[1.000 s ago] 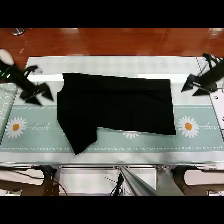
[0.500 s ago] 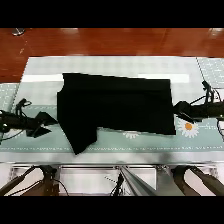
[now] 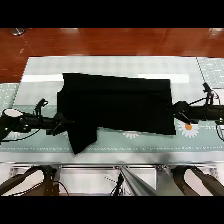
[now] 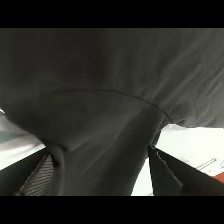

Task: Fold the shirts.

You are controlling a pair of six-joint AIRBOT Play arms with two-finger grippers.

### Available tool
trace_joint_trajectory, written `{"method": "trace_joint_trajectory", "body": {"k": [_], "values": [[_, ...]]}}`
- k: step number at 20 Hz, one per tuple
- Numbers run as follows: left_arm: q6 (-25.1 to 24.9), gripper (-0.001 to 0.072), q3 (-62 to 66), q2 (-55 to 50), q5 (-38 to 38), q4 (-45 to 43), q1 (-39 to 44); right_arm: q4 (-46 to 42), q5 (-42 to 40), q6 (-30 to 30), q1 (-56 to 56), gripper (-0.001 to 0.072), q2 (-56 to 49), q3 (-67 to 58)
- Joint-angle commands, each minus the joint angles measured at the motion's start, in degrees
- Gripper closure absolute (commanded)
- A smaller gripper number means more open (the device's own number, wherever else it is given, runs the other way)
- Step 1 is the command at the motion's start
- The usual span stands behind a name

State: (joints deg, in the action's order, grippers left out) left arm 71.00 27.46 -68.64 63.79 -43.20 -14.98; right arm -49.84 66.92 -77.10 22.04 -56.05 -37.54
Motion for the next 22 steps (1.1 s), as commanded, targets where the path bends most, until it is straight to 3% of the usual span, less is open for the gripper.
{"method": "trace_joint_trajectory", "body": {"k": [1,2,4,6,12,15,22], "values": [[-2.8,0.0341,-0.2,-1.8,-2.4,-0.3,2.3,-3.3,3.3,-0.6,6.6,0.0081,0.1,-2.9],[-3.9,0.0667,0.1,-1.8,-1.3,-0.3,2.1,-7.0,5.4,-1.2,10.2,0.0081,0.1,-3.8],[-4.2,0.0677,1.6,-1.7,1.3,-0.2,1.8,-17.3,10.5,-5.5,15.3,0.0081,0.1,-2.3],[-5.0,0.0676,3.5,-1.7,2.7,-0.2,1.8,-21.7,13.6,-5.8,15.5,0.0081,0.1,2.7],[-5.0,0.0677,5.1,-1.7,2.7,0.6,1.8,-14.4,10.6,-3.2,15.5,0.0081,-2.3,9.5],[-6.9,0.0676,5.1,-1.7,2.6,0.7,1.8,-6.3,5.6,1.4,15.5,0.0081,-5.8,9.5],[-7.0,0.0676,5.1,-1.7,2.7,0.9,1.9,-0.3,-5.4,0.9,5.1,0.0083,-12.3,8.4]]}}
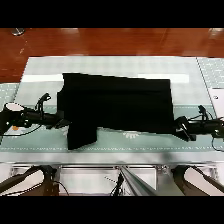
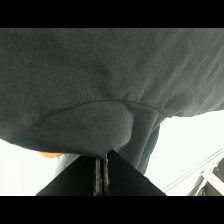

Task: Fold the shirts.

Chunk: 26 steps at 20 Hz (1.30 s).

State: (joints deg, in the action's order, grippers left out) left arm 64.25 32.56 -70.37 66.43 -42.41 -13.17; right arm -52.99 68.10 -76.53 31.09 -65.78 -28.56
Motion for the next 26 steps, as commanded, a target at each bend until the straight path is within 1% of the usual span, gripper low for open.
{"method": "trace_joint_trajectory", "body": {"k": [1,2,3,4,6,8,10,12,14,16,18,23,24,26], "values": [[-2.2,0.0676,0.1,0.0,0.0,0.1,0.0,4.3,-7.2,0.3,-5.2,0.0098,-3.1,-1.6],[-4.3,0.0676,0.3,0.0,0.0,0.0,0.0,4.6,-7.4,0.5,-6.4,0.0195,-3.5,-3.0],[-4.2,0.0676,0.9,0.0,0.1,0.1,-0.1,4.5,-7.3,1.8,-7.5,0.0514,-3.6,-4.2],[-4.2,0.0676,1.8,0.0,0.3,0.0,-0.1,4.5,-6.6,3.9,-8.5,0.0686,-3.6,-5.5],[-4.2,0.0677,5.8,0.0,3.3,0.0,-1.2,3.8,-1.6,5.7,-8.8,0.0686,-3.6,-9.2],[-4.8,0.0676,11.8,0.0,6.3,0.0,-3.7,0.6,1.6,5.3,-7.6,0.0686,-3.6,-14.9],[-1.7,0.0677,17.2,-0.5,3.0,0.3,-4.6,-0.8,0.7,3.5,-7.3,0.0687,-4.3,-20.5],[0.0,0.0678,22.2,-3.5,-0.1,0.3,-3.0,1.2,0.4,3.3,-8.1,0.0687,-7.6,-25.8],[1.7,0.0677,28.6,-9.4,-0.5,0.4,-0.6,4.3,-1.0,3.3,-10.0,0.0686,-12.1,-30.1],[5.1,0.0677,36.5,-17.0,-0.4,0.4,1.4,8.5,-4.8,3.4,-11.7,0.0687,-16.3,-33.6],[8.0,0.0678,44.5,-24.2,-0.3,0.4,2.6,9.8,-7.1,3.3,-12.8,0.0686,-20.7,-37.6],[14.4,0.0678,62.2,-38.7,2.0,0.4,3.1,12.0,-7.1,1.4,-12.8,0.0686,-31.3,-48.7],[15.2,0.0677,65.1,-40.7,2.5,0.5,3.1,13.3,-7.1,1.4,-12.7,0.0687,-33.4,-50.7],[15.4,0.0678,68.8,-43.7,3.3,0.4,3.6,15.0,-7.5,1.4,-12.7,0.0686,-36.9,-54.5]]}}
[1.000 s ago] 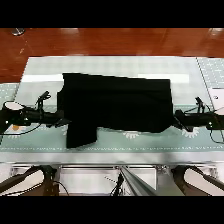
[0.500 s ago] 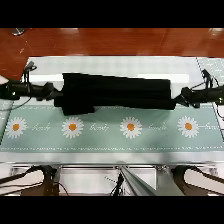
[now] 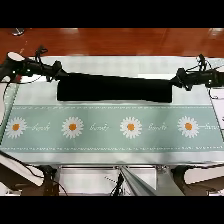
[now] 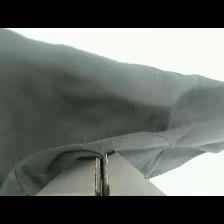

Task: Fold the shirts.

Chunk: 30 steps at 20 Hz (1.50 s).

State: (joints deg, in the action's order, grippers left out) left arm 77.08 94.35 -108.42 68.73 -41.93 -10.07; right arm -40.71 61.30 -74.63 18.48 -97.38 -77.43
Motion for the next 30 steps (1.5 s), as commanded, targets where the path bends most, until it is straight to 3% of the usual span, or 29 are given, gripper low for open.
{"method": "trace_joint_trajectory", "body": {"k": [1,6,7,8,9,10,12,14,16,17,19,23,27,28,30], "values": [[2.5,0.0677,8.0,-6.6,1.0,0.0,0.8,3.4,-0.7,-0.6,-0.1,0.0686,-6.9,-7.3],[2.5,0.0676,9.1,-9.1,0.9,0.0,0.9,4.4,-1.3,-1.0,-0.1,0.0686,-11.0,-10.1],[2.5,0.0628,9.1,-9.2,0.8,0.0,1.1,4.5,-1.2,-1.0,-0.1,0.0684,-11.5,-10.1],[2.5,0.0341,9.1,-9.2,1.0,0.0,1.3,4.4,-1.2,-1.0,-0.1,0.0543,-11.7,-10.1],[2.0,0.0008,9.3,-8.9,1.6,0.0,1.2,4.4,-1.1,-0.9,-0.1,0.0211,-11.7,-10.1],[1.8,0.0002,10.5,-8.9,3.5,-0.4,0.6,4.5,0.3,-0.7,0.2,0.0082,-11.5,-10.5],[6.0,0.0003,14.4,-8.4,9.3,-6.2,-2.2,3.5,6.5,-0.7,2.8,0.0082,-11.3,-13.1],[12.7,0.0002,15.6,-6.2,17.4,-18.8,-6.1,1.7,12.2,-0.7,6.9,0.0085,-10.4,-14.4],[12.7,0.0002,14.1,-3.1,25.0,-29.7,-9.7,-4.3,15.8,-2.2,9.7,0.0086,-9.9,-14.3],[11.9,0.0002,11.2,-0.6,24.6,-30.3,-11.3,-7.9,16.8,-3.1,10.0,0.0086,-9.9,-13.9],[11.3,0.0002,2.9,6.1,16.8,-26.3,-12.8,-9.8,15.9,-3.2,9.4,0.0086,-9.9,-11.2],[1.3,0.0002,-17.7,21.5,-1.6,-12.0,-8.7,-7.8,12.0,-2.3,5.2,0.0086,-11.5,-7.8],[-1.0,0.0003,-26.0,26.7,-6.9,-9.9,-0.2,-5.0,7.4,-2.0,-0.9,0.0087,-12.6,-7.8],[-1.5,0.0003,-26.0,26.4,-6.9,-9.9,2.2,-3.7,7.1,-2.0,-2.1,0.0157,-12.6,-8.1],[-1.6,0.0004,-26.0,26.3,-7.3,-9.9,6.1,-2.4,8.6,-0.8,-3.3,0.0685,-12.0,-8.9]]}}
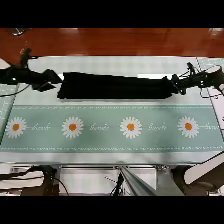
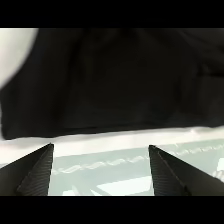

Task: Fold the shirts.

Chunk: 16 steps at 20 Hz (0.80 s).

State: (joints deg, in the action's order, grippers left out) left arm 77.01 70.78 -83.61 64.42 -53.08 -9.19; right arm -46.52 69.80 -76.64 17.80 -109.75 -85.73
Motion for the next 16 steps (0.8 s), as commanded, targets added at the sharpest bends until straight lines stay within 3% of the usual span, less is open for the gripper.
{"method": "trace_joint_trajectory", "body": {"k": [1,2,3,4,8,13,16], "values": [[-1.6,0.0007,-2.5,1.5,-3.0,1.3,6.8,3.2,1.1,1.7,-2.6,0.0687,1.6,-0.6],[-1.6,0.0098,-2.5,1.5,-3.4,1.3,8.2,1.9,2.8,1.8,-2.4,0.0687,3.5,-0.6],[-2.4,0.0502,-2.5,1.5,-3.5,1.3,9.4,-0.9,5.1,1.8,-2.2,0.0687,6.0,-0.6],[-4.2,0.0663,-2.5,1.5,-4.1,1.3,10.7,-4.7,7.8,1.8,-2.2,0.0688,9.2,-0.5],[-4.5,0.0678,-2.4,1.5,-5.0,2.1,16.6,-14.3,9.2,1.6,-1.4,0.0687,28.7,8.0],[-2.6,0.0679,-1.6,0.5,-15.4,2.1,29.6,-14.6,9.3,-3.3,1.8,0.0687,55.8,23.8],[-0.7,0.0679,3.8,-4.6,-14.7,2.1,37.1,-15.1,13.3,-7.3,1.9,0.0687,66.8,26.7]]}}
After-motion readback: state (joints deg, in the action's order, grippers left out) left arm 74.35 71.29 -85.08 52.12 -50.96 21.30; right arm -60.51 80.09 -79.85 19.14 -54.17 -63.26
